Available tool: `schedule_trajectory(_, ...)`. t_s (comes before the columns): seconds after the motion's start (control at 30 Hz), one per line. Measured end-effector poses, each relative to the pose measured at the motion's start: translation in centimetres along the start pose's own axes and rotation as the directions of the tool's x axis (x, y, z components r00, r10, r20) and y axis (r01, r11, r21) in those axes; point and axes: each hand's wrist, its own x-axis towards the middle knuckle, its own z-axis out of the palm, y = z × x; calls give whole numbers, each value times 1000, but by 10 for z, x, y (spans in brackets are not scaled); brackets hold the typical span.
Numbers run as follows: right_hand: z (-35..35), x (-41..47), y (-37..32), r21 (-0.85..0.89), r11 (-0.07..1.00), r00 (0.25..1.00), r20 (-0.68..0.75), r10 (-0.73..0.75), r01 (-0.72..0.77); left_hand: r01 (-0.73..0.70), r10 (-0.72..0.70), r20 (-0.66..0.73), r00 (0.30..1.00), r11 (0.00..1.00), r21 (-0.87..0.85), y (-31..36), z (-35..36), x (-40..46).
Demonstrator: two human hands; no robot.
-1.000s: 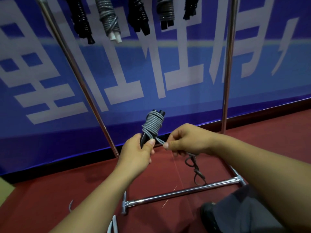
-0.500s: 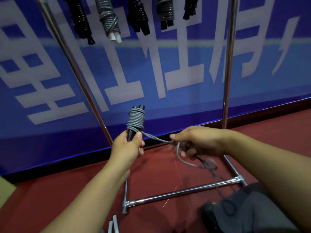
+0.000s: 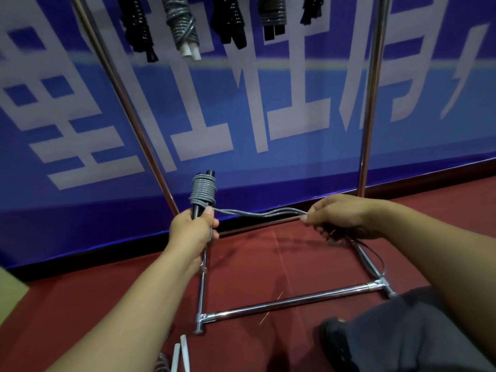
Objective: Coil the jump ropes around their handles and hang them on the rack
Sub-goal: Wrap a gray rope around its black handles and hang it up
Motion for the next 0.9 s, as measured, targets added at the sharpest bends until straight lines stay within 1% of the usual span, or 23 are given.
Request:
schedule_trajectory(0.03, 0, 0, 2, -49, 999, 999, -39, -18, 16, 0, 0, 10, 1000, 1000, 20, 0, 0, -2)
schedule_trajectory(0.07, 0, 0, 4, -146, 989, 993, -113, -47, 30, -7, 6, 25, 1000, 999, 46, 0, 1, -4)
schedule_trajectory(0.1, -1, 2, 6, -277, 961, 973, -217, -83, 20, -21, 18, 42, 999, 997, 70, 0, 2, -7)
schedule_trajectory(0.13, -4, 4, 6, -397, 918, 934, -333, -127, -16, -38, 33, 56, 998, 996, 83, 1, 4, -11)
schedule_trajectory(0.17, -6, 5, 5, -454, 889, 883, -441, -163, -62, -54, 48, 65, 997, 995, 85, 2, 6, -14)
schedule_trajectory(0.2, -8, 6, 2, -435, 896, 830, -530, -174, -90, -65, 59, 74, 996, 995, 80, 4, 8, -17)
schedule_trajectory(0.23, -9, 5, -3, -376, 923, 789, -592, -166, -87, -68, 62, 85, 994, 995, 72, 5, 10, -20)
schedule_trajectory(0.3, -8, 2, -10, -273, 961, 753, -639, -156, -33, -55, 48, 119, 992, 997, 57, 6, 15, -25)
schedule_trajectory(0.37, -2, 0, -14, -244, 969, 771, -611, -180, 33, -31, 24, 160, 987, 999, 42, 6, 21, -29)
schedule_trajectory(0.43, 10, -1, -18, -193, 974, 812, -546, -206, 117, 1, -2, 189, 982, 1000, 4, 7, 26, -34)
schedule_trajectory(0.5, 24, -1, -23, -73, 976, 869, -445, -216, 205, 34, -27, 203, 979, 999, -27, 9, 32, -37)
schedule_trajectory(0.57, 37, 2, -26, 24, 970, 914, -342, -219, 242, 66, -50, 224, 973, 996, -66, 11, 35, -39)
schedule_trajectory(0.67, 52, 4, -30, 118, 967, 965, -162, -206, 226, 77, -47, 254, 966, 991, -112, 12, 39, -41)
schedule_trajectory(0.77, 64, -2, -33, 147, 968, 977, 41, -211, 203, 25, 1, 256, 967, 995, -99, 11, 41, -43)
schedule_trajectory(0.83, 68, -8, -36, 157, 972, 976, 99, -194, 177, -14, 30, 243, 970, 998, -65, 11, 41, -42)
schedule_trajectory(0.9, 70, -11, -39, 172, 971, 980, 80, -181, 165, -47, 54, 224, 973, 998, -34, 9, 39, -39)
